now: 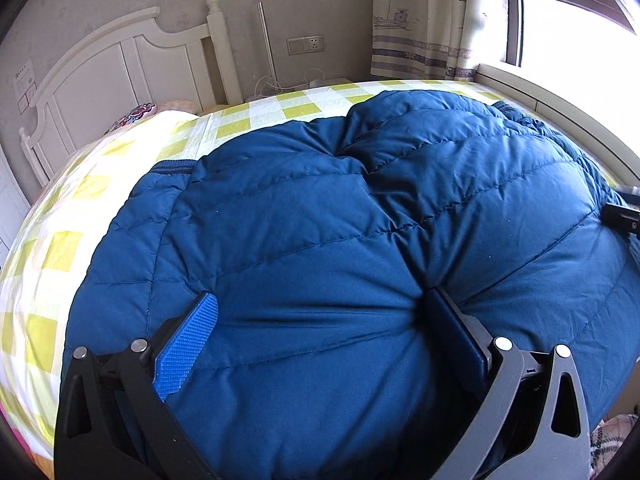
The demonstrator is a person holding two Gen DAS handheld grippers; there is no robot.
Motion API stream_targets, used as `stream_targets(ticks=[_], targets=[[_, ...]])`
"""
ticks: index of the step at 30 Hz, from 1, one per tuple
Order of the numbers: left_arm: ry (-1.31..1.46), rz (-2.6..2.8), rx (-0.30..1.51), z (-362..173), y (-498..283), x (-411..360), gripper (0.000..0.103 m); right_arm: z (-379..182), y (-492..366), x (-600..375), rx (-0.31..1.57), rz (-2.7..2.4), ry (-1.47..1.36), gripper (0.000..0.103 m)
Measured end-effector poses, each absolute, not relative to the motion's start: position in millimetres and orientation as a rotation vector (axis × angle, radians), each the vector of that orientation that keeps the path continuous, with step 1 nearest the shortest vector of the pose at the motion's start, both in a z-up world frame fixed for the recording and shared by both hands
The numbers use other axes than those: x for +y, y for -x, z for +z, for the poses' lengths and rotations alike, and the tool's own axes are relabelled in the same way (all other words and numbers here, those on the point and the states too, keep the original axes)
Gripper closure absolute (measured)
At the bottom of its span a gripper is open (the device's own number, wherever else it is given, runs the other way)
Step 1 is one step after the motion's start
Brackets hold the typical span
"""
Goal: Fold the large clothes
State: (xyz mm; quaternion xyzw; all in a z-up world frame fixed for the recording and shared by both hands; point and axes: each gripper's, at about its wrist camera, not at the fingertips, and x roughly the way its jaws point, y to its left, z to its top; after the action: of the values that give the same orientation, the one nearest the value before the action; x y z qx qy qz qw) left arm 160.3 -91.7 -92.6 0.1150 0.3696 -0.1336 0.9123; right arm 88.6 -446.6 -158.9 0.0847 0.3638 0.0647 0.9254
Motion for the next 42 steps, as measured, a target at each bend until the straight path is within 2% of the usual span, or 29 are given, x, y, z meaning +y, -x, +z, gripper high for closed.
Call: stream_targets(ticks=[3,7,10,14,15,17,24,28,33,37,42], targets=[[-0.238,-0.274,0.761,-93,-161,-93,0.004,-168,-84,-456,0.733,0.145,-0.255,0.003],[-0.241,-0.273,0.761,-93,-162,-93,0.004,-139,-67,-419,0.635,0.044,-0.062,0.007],[-0.242,-0.272,0.760,-94,-162,-93,0.004,-121,-49,-378,0.544,0.191,0.021,0.007],[-0.240,-0.274,0.757,-94,-162,-93,0.004,-146,-59,-331,0.640,0.272,0.171,0.006],[-0.238,-0.275,0.756,-94,-162,-92,0.004,-156,-63,-330,0.627,0.263,0.160,0.002],[-0.238,-0.273,0.758,-93,-161,-91,0.004,-161,-64,-333,0.595,0.279,0.140,0.002],[-0.104,-0.233,0.714,-68,-131,-39,0.004,-157,-70,-340,0.616,0.287,0.128,0.002],[-0.111,-0.170,0.761,-93,-134,0,0.004,-157,-63,-341,0.608,0.285,0.119,0.002],[-0.155,-0.129,0.733,-100,-135,-3,0.004,-144,-59,-336,0.650,0.260,0.090,0.003],[-0.151,-0.124,0.734,-102,-138,-6,0.004,-121,-38,-318,0.554,0.308,0.130,0.003],[-0.145,-0.127,0.724,-103,-138,-6,0.004,-153,-47,-274,0.600,0.342,0.249,0.002]])
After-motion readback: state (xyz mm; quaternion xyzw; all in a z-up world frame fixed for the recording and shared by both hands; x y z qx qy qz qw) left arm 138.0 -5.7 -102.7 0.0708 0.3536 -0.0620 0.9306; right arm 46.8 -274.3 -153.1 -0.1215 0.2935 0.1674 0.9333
